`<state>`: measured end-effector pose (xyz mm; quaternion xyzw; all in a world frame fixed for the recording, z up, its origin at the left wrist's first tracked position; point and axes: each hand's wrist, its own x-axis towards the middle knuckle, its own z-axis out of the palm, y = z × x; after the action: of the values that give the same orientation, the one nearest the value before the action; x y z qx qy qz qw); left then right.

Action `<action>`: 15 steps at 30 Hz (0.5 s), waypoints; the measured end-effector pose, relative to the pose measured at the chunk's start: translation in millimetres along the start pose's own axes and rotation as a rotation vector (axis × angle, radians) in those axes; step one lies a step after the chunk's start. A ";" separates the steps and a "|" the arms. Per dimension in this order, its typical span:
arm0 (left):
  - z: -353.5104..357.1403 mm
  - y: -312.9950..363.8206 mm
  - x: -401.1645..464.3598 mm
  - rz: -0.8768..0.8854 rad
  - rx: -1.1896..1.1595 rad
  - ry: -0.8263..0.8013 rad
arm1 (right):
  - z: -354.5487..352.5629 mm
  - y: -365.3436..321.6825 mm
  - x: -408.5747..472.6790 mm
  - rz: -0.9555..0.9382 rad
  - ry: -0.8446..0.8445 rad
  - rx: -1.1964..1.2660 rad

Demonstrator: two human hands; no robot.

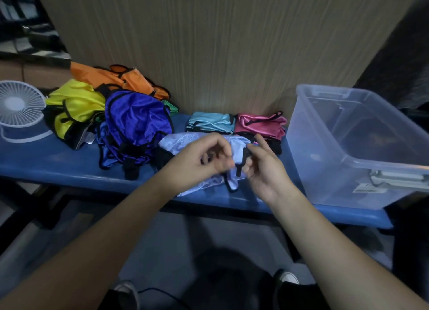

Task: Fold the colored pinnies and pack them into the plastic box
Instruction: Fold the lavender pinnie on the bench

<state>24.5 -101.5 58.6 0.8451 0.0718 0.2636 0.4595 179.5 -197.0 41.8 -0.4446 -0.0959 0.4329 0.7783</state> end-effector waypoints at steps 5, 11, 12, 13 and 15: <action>16.8 -20.0 -4.7 0.030 0.427 0.071 | 3.9 -5.5 -4.5 0.008 -0.112 0.140; 20.1 -20.9 0.7 -0.070 0.365 0.385 | 2.6 -9.3 -8.2 0.042 -0.231 0.166; 18.2 -19.0 1.7 -0.118 0.291 0.398 | 2.5 -9.2 -9.0 0.033 -0.262 0.122; 16.3 -16.7 2.0 -0.169 0.207 0.406 | 2.5 -8.9 -9.7 0.013 -0.284 0.067; 14.8 -14.3 2.5 -0.232 0.079 0.410 | 2.2 -7.0 -12.7 -0.067 -0.299 -0.099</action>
<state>35.9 -103.4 41.4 0.7773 0.2705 0.3722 0.4291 174.6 -206.9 51.5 -0.4094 -0.2467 0.4630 0.7464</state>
